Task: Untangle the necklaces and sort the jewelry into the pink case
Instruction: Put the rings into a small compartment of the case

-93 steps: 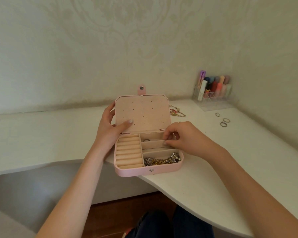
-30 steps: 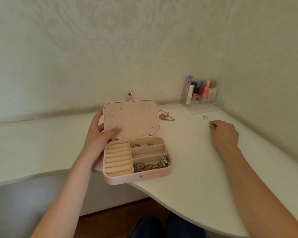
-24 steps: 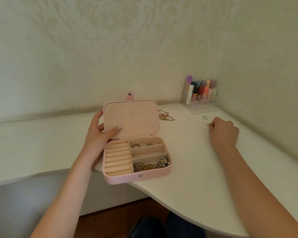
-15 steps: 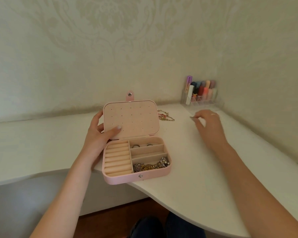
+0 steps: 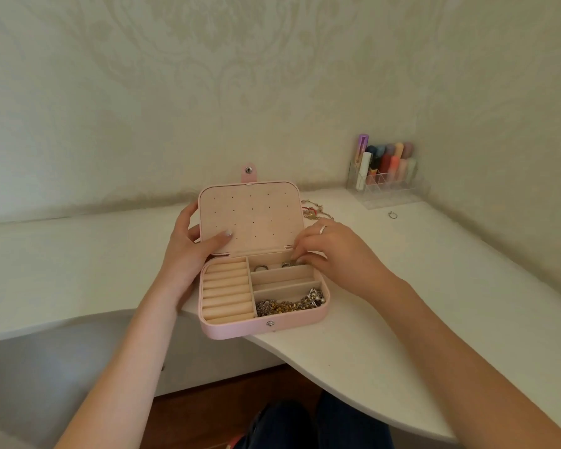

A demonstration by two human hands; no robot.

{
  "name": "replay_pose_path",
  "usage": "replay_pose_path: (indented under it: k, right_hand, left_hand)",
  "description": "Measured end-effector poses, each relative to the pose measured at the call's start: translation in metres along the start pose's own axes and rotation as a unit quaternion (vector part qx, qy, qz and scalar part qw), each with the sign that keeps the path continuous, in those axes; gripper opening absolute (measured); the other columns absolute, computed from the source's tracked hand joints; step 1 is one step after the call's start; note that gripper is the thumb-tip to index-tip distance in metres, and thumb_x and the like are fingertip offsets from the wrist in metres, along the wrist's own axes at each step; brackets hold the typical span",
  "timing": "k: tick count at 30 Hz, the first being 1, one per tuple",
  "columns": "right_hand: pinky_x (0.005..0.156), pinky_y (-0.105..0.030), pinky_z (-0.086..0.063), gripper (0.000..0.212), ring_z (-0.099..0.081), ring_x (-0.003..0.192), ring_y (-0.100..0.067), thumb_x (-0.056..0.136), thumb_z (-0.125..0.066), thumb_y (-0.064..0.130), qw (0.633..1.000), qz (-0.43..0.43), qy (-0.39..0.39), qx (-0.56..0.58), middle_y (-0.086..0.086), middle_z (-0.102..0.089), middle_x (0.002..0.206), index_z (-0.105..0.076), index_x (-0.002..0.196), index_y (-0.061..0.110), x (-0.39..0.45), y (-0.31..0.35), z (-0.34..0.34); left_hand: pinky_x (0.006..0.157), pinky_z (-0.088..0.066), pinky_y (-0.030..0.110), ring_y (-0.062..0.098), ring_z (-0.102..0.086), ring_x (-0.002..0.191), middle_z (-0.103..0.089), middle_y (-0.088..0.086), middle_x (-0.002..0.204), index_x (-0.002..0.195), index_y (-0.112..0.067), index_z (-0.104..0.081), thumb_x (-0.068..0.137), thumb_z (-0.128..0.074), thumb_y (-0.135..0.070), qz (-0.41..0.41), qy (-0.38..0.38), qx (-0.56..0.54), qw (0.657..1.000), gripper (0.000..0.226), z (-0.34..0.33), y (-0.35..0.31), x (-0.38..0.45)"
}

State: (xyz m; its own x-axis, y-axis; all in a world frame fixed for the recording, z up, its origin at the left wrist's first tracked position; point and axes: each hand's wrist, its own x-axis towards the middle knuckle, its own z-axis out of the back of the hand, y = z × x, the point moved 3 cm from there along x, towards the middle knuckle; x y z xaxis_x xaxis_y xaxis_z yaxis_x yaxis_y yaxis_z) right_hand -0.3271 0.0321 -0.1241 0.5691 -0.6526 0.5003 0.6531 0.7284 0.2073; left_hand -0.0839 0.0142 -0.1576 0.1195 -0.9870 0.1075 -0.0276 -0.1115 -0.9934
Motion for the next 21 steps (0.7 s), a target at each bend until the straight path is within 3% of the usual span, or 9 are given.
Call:
replay_pose_path:
  k: [4,8,11,14,16,19,21]
  right_hand:
    - [0.08,-0.02,-0.036,0.009,-0.051,0.087,-0.007,0.085,-0.067,0.013,0.992,-0.089,-0.078,0.045,0.003,-0.072,0.09,-0.075,0.088,0.016,-0.004,-0.014,0.011]
    - [0.088,-0.033,-0.039,0.024,-0.055,0.105,-0.024,0.094,-0.052,0.011,0.95,-0.24,-0.183,-0.078,-0.004,-0.069,0.11,-0.069,0.111,0.015,-0.02,-0.066,0.031]
    - [0.103,-0.042,-0.031,0.039,-0.038,0.131,-0.029,0.099,-0.039,0.013,0.903,-0.384,-0.103,-0.165,-0.008,-0.049,0.141,-0.049,0.136,0.016,-0.044,-0.109,0.028]
    - [0.11,-0.044,-0.024,0.044,-0.026,0.141,-0.027,0.101,-0.034,0.018,0.885,-0.43,-0.046,-0.173,-0.009,-0.033,0.152,-0.037,0.145,0.016,-0.05,-0.133,0.023]
    - [0.11,-0.042,-0.027,0.042,-0.03,0.14,-0.028,0.101,-0.031,0.018,0.883,-0.437,-0.032,-0.168,-0.012,-0.039,0.148,-0.041,0.141,0.013,-0.045,-0.139,0.021]
    - [0.098,-0.041,-0.04,0.037,-0.051,0.119,-0.033,0.1,-0.033,0.014,0.883,-0.436,-0.037,-0.169,-0.016,-0.059,0.125,-0.057,0.127,0.009,-0.044,-0.141,0.02]
    - [0.095,-0.039,-0.042,0.035,-0.055,0.113,-0.032,0.098,-0.038,0.01,0.89,-0.426,-0.059,-0.155,-0.014,-0.062,0.122,-0.061,0.124,0.011,-0.044,-0.14,0.019]
  left_hand:
    - [0.074,-0.055,0.039,0.023,-0.069,0.094,-0.067,0.004,0.115,0.138,-0.037,-0.036,0.075,-0.077,-0.017,0.001,-0.003,-0.005,1.0,0.078,0.0,-0.001,-0.001]
    - [0.072,-0.055,0.037,0.022,-0.069,0.094,-0.067,0.004,0.115,0.139,-0.037,-0.035,0.075,-0.077,-0.017,0.001,-0.003,-0.005,1.0,0.079,0.0,-0.001,-0.001]
    - [0.073,-0.055,0.038,0.023,-0.069,0.094,-0.067,0.004,0.115,0.138,-0.036,-0.036,0.075,-0.077,-0.016,0.001,-0.005,-0.006,1.0,0.078,-0.001,-0.001,-0.001]
    - [0.074,-0.055,0.039,0.023,-0.069,0.095,-0.067,0.004,0.115,0.138,-0.036,-0.035,0.075,-0.076,-0.016,-0.001,-0.002,-0.007,1.0,0.078,0.0,0.0,-0.001]
    - [0.074,-0.055,0.038,0.022,-0.069,0.095,-0.067,0.004,0.115,0.139,-0.035,-0.034,0.075,-0.076,-0.016,-0.001,-0.001,-0.006,1.0,0.079,0.0,-0.001,-0.001]
    - [0.075,-0.056,0.039,0.023,-0.068,0.095,-0.066,0.005,0.116,0.139,-0.034,-0.035,0.075,-0.076,-0.014,-0.001,-0.004,-0.009,1.0,0.079,-0.001,-0.001,0.0]
    - [0.076,-0.056,0.04,0.024,-0.068,0.096,-0.066,0.005,0.116,0.139,-0.035,-0.036,0.074,-0.077,-0.015,0.0,-0.004,-0.011,1.0,0.079,0.0,0.0,0.0]
